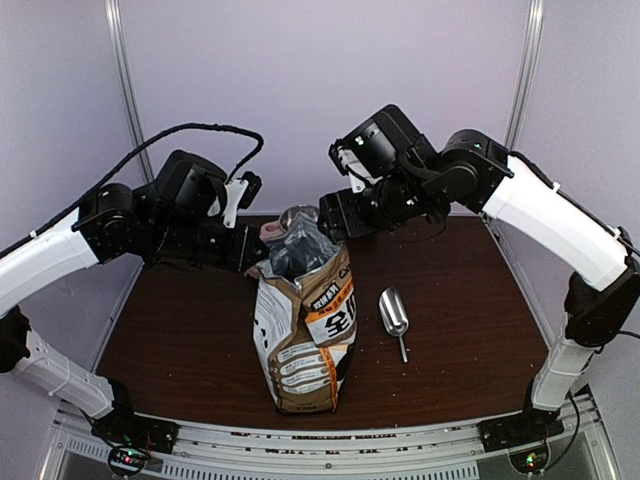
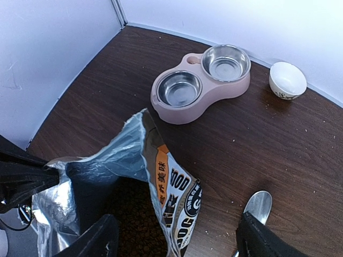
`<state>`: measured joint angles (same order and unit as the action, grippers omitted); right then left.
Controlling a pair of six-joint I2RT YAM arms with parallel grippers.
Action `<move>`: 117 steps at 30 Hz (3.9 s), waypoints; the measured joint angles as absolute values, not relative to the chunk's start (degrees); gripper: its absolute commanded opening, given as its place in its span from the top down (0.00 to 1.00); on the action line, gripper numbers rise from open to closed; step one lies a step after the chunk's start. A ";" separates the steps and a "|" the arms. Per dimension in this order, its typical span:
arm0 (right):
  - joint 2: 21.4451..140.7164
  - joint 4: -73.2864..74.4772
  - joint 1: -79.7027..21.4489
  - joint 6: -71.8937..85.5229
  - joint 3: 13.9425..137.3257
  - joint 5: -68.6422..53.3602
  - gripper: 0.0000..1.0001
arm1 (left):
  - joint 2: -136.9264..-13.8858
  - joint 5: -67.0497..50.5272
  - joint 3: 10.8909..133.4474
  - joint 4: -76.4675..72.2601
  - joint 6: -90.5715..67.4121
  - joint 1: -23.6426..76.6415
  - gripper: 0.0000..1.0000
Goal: Serve the pet food
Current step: Open the seal of the pet food bag, then place the pet food bag at the center of the board, then pick up the spatula from the center of the board.
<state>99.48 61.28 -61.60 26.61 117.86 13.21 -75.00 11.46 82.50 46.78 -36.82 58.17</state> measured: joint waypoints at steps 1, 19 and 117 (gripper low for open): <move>100.38 61.41 -61.56 25.93 118.91 12.53 0.24 | -74.96 11.57 82.50 46.74 -36.56 58.17 0.84; 108.33 65.67 -59.53 23.03 122.32 11.00 1.00 | -79.96 9.26 87.55 47.46 -33.74 57.74 0.93; 96.66 24.49 -33.89 24.82 57.91 -6.79 0.89 | -58.74 -4.67 43.70 24.08 -36.75 28.10 0.14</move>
<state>96.66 24.49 -33.89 24.82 57.91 -6.79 -58.74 -4.67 43.70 24.08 -36.75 28.10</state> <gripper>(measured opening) 0.199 0.857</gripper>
